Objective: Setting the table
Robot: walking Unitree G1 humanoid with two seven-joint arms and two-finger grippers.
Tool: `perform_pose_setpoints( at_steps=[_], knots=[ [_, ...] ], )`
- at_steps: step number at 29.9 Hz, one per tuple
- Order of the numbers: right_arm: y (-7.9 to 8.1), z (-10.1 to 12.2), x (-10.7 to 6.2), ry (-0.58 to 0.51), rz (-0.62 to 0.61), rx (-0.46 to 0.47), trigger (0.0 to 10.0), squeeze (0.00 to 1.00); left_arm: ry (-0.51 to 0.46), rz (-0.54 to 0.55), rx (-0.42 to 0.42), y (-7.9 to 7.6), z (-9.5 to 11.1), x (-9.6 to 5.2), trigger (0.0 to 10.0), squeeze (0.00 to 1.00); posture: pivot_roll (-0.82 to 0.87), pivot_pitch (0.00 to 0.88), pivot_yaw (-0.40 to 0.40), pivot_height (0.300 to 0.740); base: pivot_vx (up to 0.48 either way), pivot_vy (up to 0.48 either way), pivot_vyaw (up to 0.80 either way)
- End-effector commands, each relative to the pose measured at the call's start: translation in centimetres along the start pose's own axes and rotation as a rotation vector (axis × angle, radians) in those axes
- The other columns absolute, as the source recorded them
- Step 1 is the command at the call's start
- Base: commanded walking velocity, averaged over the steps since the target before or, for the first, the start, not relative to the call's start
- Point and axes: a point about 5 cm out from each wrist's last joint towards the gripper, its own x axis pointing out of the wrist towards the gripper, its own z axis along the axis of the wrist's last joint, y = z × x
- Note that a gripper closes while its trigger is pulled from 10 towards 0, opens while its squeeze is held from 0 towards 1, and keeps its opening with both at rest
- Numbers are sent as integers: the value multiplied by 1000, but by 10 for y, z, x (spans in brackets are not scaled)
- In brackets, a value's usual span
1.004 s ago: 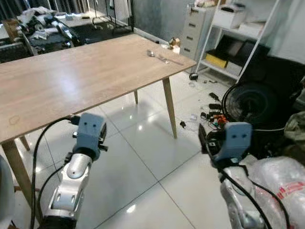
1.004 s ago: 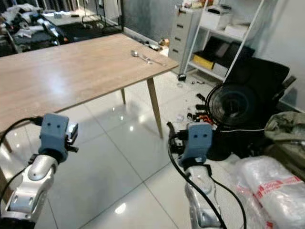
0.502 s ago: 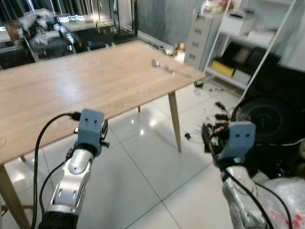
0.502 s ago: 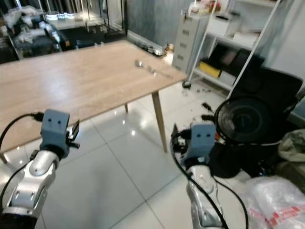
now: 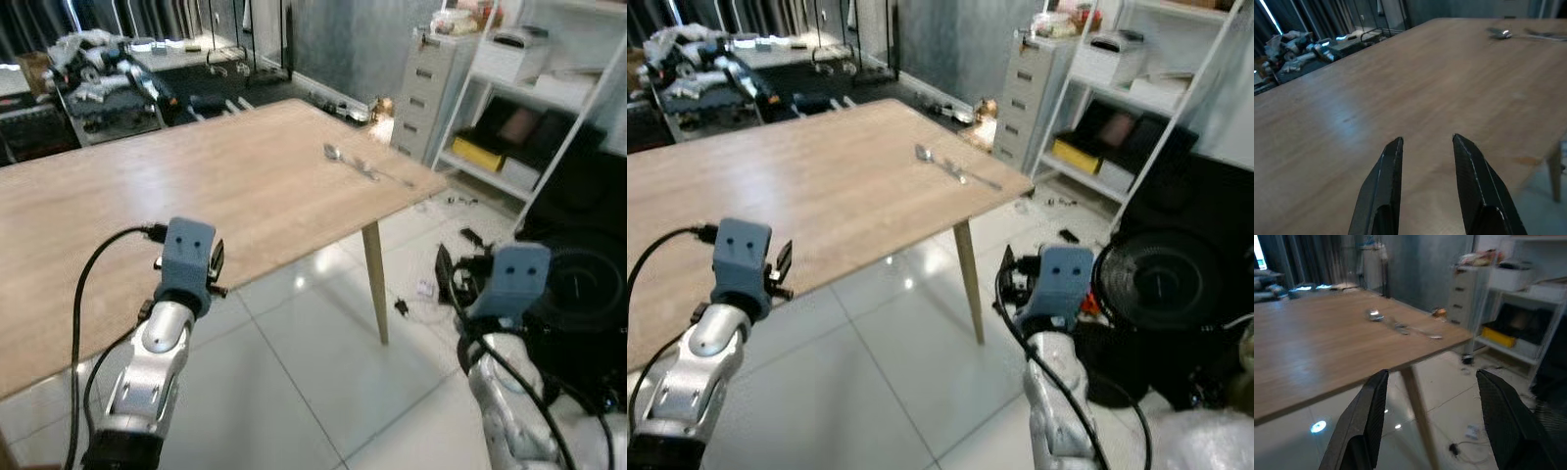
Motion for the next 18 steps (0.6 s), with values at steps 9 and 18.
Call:
perform_pose_setpoints(
  at_steps=[9,18],
  knots=[
    [-8,-3,1,16,-4,-70,10000,0,20,-2,-1,0,-6,-1,10000,0,73,74,93,740,480,0,0],
    [-7,-1,4,12,8,-69,10000,0,20,3,2,2,-6,-2,10000,0,78,72,89,740,480,0,0]
  ],
)
